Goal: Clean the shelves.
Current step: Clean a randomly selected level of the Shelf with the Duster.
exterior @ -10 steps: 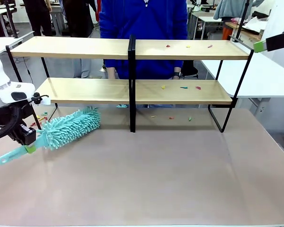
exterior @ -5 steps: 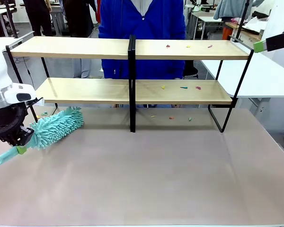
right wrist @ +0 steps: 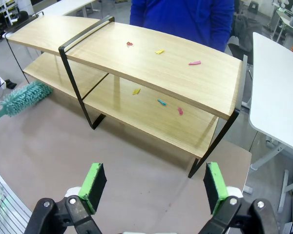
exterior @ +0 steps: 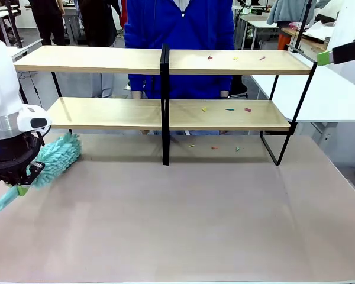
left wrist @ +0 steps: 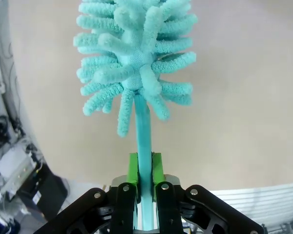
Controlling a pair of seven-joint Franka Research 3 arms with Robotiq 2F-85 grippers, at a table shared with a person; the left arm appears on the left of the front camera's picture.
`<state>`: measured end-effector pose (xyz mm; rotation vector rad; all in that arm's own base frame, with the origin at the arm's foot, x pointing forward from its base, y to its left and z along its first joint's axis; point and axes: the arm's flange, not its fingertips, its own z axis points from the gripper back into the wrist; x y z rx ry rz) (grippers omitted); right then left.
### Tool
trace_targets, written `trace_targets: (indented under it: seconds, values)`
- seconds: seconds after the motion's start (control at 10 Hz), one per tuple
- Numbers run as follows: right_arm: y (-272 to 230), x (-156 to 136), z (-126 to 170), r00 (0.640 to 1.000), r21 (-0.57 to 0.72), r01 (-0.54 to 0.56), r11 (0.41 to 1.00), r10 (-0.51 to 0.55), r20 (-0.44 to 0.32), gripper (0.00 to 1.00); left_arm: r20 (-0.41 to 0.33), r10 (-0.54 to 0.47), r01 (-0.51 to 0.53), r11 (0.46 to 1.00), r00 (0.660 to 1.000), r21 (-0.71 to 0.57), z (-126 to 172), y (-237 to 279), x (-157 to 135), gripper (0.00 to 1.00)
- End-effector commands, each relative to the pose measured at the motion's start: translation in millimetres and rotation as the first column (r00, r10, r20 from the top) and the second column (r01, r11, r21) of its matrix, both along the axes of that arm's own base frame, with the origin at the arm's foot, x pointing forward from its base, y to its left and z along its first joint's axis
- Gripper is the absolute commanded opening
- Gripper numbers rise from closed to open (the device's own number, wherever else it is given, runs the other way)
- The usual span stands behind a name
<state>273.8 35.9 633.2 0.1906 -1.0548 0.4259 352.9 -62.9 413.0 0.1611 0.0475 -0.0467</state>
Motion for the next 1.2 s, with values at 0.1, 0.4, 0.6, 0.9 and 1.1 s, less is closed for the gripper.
trace_targets:
  seconds: [0.1, 0.4, 0.6, 0.9, 1.1]
  values:
    - [0, 0, 0, 1.0, 0.006, -0.005, 1.0, 0.005, 0.0, 1.0, -0.013, 0.105, -0.103, 0.988, 0.994, 0.112, -1, 1, 4, 0.12]
    - [0, 0, 0, 1.0, 0.006, -0.005, 1.0, 0.005, 0.0, 1.0, 0.086, 0.112, -0.119, 0.989, 0.99, 0.083, -2, -2, 12, 0.12]
    - [0, 0, 0, 1.0, 0.006, -0.005, 1.0, 0.005, 0.0, 1.0, 0.103, 0.165, -0.179, 0.974, 0.981, 0.141, -6, -3, 16, 0.12]
    - [0, 0, 0, 1.0, 0.006, -0.005, 1.0, 0.005, 0.0, 1.0, 0.178, 0.194, -0.231, 0.947, 0.965, 0.222, -6, -8, 14, 0.12]
    - [0, 0, 0, 1.0, 0.006, -0.005, 1.0, 0.005, 0.0, 1.0, 0.235, 0.159, -0.212, 0.951, 0.959, 0.225, -3, -12, 12, 0.12]
